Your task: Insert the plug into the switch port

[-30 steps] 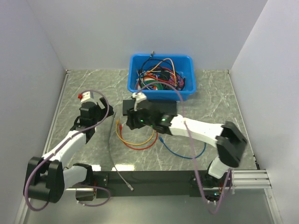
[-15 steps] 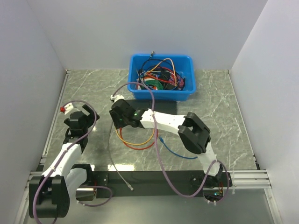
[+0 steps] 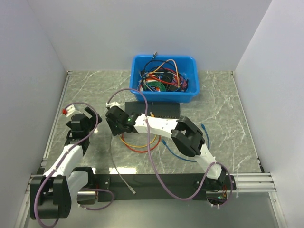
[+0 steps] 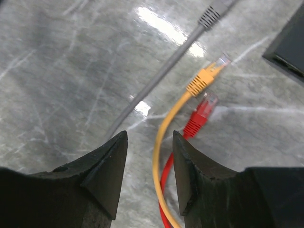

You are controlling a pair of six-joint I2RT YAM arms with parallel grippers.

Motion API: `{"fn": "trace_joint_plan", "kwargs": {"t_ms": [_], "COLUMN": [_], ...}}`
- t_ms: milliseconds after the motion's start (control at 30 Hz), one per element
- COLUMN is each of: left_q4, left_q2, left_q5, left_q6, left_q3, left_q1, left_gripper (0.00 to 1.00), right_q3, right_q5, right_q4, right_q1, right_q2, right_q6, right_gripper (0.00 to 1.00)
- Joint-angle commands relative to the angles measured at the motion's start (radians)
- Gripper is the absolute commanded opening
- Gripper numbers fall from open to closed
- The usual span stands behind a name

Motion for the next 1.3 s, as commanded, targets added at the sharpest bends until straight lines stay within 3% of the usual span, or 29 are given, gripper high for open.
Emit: {"fn": "trace_joint_plan", "kwargs": {"t_ms": [0,433,533,567,633,667,733,1000,1267], "left_q4": [0.03,0.025,0.021,0.019,0.019,0.019,0.005,-0.076,-0.176], "left_q2": [-0.026,-0.016,-0.02,-0.025,-0.031,-0.043,-0.063,-0.39,-0.502], "left_q5": [0.013,0.019,0.014,0.011,0.004,-0.001,0.007,0.217,0.418], "left_q6": [-0.01,-0.007,-0.005,-0.002,-0.001,0.002,-0.001,-0.106,-0.243], "left_q3": [0.009,0.015,0.015,0.013,0.012,0.009,0.01,0.039,0.098], "left_q1": [0.005,0.005,0.005,0.005,0.005,0.005,0.005,0.002,-0.072], "left_gripper": [0.99,0.99,0.99,0.99,0.99,0.99,0.99,0.97,0.92], "right_q3": [0.061,0.098,0.078,0.073,0.043,0.029,-0.025,-0.345,-0.781], "right_q5": [0.034,0.031,0.036,0.04,0.045,0.056,0.077,0.119,-0.137], "right_q4": [-0.033,-0.059,-0.049,-0.046,-0.03,-0.014,0.005,0.158,0.46], "right_q1": [0.002,0.003,0.003,0.003,0.005,0.003,0.005,0.003,0.003], "right_q2": [0.022,0.123,0.114,0.109,0.079,0.045,-0.001,-0.395,-0.861], "right_q6": [0.02,0.051,0.051,0.051,0.049,0.046,0.031,-0.041,-0.069], "right_gripper": [0.5,0.44,0.33,0.19,0.1,0.03,0.0,0.0,0.0]}}
